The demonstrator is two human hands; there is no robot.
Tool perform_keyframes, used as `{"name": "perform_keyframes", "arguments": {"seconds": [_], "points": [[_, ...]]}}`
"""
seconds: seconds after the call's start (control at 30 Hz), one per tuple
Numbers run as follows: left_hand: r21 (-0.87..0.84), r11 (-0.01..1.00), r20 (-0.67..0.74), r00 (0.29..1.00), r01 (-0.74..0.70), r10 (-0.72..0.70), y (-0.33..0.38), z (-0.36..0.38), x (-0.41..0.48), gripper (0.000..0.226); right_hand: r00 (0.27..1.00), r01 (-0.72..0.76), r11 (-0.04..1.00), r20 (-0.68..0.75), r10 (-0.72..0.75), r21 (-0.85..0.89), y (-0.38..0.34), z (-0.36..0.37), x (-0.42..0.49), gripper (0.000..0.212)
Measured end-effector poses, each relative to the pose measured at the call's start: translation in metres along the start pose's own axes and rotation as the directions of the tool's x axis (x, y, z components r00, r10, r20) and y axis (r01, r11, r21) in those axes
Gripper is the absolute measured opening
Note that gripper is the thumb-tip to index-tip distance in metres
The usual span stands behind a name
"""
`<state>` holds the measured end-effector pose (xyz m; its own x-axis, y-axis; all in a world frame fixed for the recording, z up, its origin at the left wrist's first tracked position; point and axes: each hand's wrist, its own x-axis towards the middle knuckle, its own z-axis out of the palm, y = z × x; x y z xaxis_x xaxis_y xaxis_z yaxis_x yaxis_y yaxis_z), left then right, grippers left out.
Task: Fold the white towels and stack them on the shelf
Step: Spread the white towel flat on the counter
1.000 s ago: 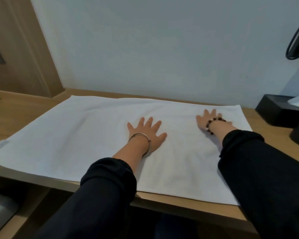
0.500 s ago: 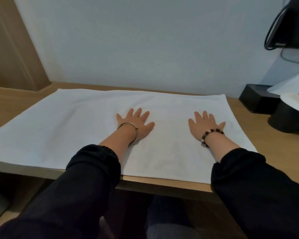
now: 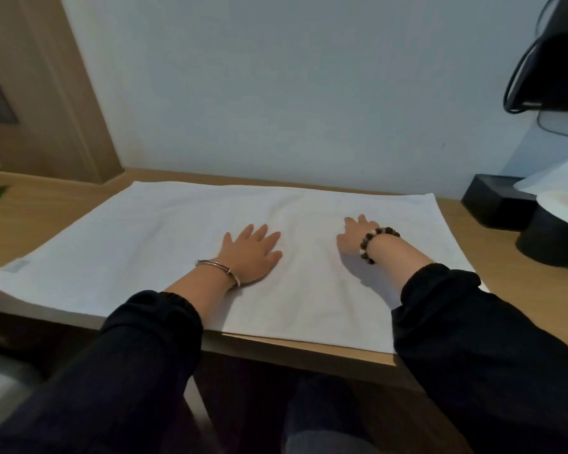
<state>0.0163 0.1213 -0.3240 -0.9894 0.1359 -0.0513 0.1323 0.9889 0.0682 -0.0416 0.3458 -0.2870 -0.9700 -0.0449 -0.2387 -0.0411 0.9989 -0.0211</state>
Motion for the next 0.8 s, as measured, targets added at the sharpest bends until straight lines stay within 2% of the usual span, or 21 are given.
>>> {"name": "perform_keyframes", "arguments": {"seconds": [0.1, 0.27, 0.37, 0.47, 0.57, 0.8], "points": [[-0.042, 0.999, 0.015, 0.999, 0.029, -0.028, -0.022, -0.013, -0.007, 0.05, 0.99, 0.143, 0.99, 0.016, -0.143, -0.003, -0.046, -0.005, 0.004, 0.05], [0.012, 0.944, -0.061, 0.943, 0.329, -0.328, -0.097, -0.019, -0.04, 0.052, 0.958, 0.287, 0.954, -0.021, -0.287, 0.085, -0.124, 0.001, 0.002, 0.054], [-0.04, 0.89, 0.013, 0.891, 0.455, -0.454, -0.134, -0.019, -0.061, 0.053, 0.927, 0.373, 0.923, -0.077, -0.367, 0.094, -0.176, 0.005, -0.004, 0.053], [-0.064, 0.903, 0.026, 0.906, 0.424, -0.423, -0.151, -0.015, -0.075, 0.056, 0.901, 0.43, 0.896, -0.118, -0.418, 0.113, -0.223, 0.011, -0.013, 0.056], [-0.061, 0.922, -0.008, 0.924, 0.382, -0.383, -0.169, -0.008, -0.083, 0.058, 0.899, 0.437, 0.898, -0.064, -0.433, 0.054, -0.246, 0.032, -0.017, 0.061], [-0.017, 0.825, -0.069, 0.823, 0.565, -0.564, -0.242, -0.002, -0.107, 0.061, 0.893, 0.436, 0.9, -0.124, -0.432, -0.001, -0.246, 0.046, -0.01, 0.062]]}}
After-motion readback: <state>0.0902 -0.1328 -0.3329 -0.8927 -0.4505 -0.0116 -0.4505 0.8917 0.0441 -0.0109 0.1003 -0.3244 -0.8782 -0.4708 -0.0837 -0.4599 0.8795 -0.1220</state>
